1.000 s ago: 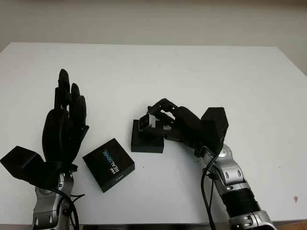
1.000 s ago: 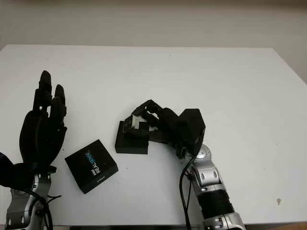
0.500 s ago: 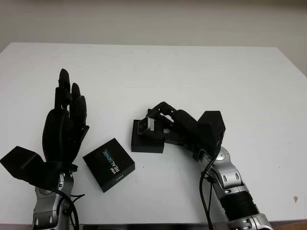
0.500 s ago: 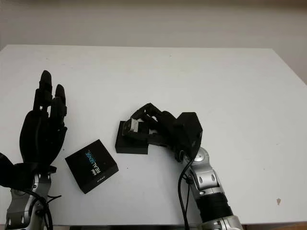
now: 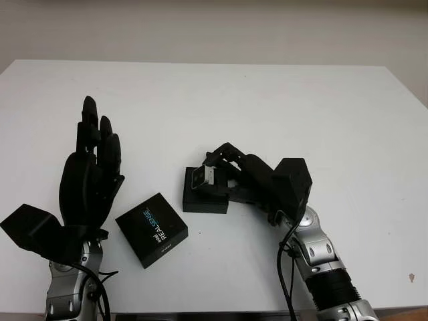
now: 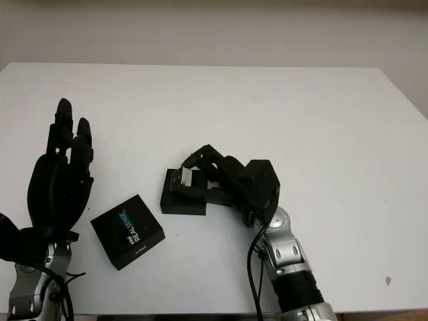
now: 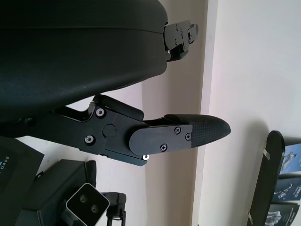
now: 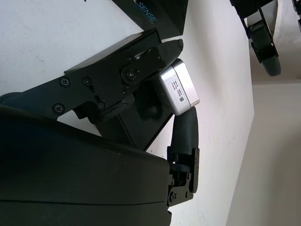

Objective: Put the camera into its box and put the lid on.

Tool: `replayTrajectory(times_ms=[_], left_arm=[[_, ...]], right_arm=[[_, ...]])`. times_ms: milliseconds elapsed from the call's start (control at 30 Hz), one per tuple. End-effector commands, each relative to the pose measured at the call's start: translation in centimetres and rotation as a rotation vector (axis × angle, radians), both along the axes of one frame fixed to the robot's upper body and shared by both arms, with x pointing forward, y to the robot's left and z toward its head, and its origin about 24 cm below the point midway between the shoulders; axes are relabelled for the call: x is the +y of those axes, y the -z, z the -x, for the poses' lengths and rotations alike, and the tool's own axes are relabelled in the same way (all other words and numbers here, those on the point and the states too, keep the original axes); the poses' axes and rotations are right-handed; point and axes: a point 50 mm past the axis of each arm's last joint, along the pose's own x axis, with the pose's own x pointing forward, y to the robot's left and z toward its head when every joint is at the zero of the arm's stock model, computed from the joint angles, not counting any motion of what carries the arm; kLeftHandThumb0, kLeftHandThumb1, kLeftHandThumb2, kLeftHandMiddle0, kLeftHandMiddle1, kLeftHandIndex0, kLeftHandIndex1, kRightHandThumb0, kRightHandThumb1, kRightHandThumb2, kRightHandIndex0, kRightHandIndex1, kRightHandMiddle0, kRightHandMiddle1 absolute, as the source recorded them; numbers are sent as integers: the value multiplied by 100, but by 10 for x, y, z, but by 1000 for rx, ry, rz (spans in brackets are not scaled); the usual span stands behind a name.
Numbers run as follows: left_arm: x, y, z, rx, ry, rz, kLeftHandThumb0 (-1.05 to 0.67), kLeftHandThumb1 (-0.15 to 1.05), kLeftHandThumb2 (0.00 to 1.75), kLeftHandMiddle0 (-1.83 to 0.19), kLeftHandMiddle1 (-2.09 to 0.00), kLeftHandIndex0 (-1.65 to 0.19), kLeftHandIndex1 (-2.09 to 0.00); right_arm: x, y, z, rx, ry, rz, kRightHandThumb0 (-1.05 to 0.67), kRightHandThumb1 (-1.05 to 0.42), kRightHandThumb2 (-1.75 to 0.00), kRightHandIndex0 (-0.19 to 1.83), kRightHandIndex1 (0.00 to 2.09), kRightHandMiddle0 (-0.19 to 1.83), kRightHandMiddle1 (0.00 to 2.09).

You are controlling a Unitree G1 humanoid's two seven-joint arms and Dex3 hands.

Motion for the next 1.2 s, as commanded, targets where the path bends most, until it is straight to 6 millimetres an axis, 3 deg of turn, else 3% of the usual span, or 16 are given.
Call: replayTrajectory(times_ms=[0,333,800,867,1033,1167], left_arm=[[-2,-2,1,-18,1,-3,-75,105,48,15,-6,17,-5],[-3,-2,1,-17,6,7,-75,105,47,16,-5,16,-6],[-2,-1,2,-16,8,-3,-75,105,47,16,-6,17,-5],[-2,-1,2,-16,5,-3,-75,105,47,15,-6,17,-5],[-1,-1,2,-13,9,-8,-75,105,47,16,-5,17,-5],[-1,-1,1,-11,5,-6,-75,105,47,15,-6,17,-6]], right_arm=[[1,12,4,41,2,15,-36,-100,-6,12,11,12,194],[5,14,6,-55,-10,167,-41,-100,-5,13,13,16,191],[3,8,10,-178,-23,330,-35,-98,-5,14,16,15,177],[2,5,11,-224,-34,370,-36,-97,-5,12,15,7,170],[-2,-6,13,-344,-54,455,-42,-93,-5,1,9,-14,125],[-5,-17,15,-424,-52,493,-45,-92,-5,-6,5,-16,95]])
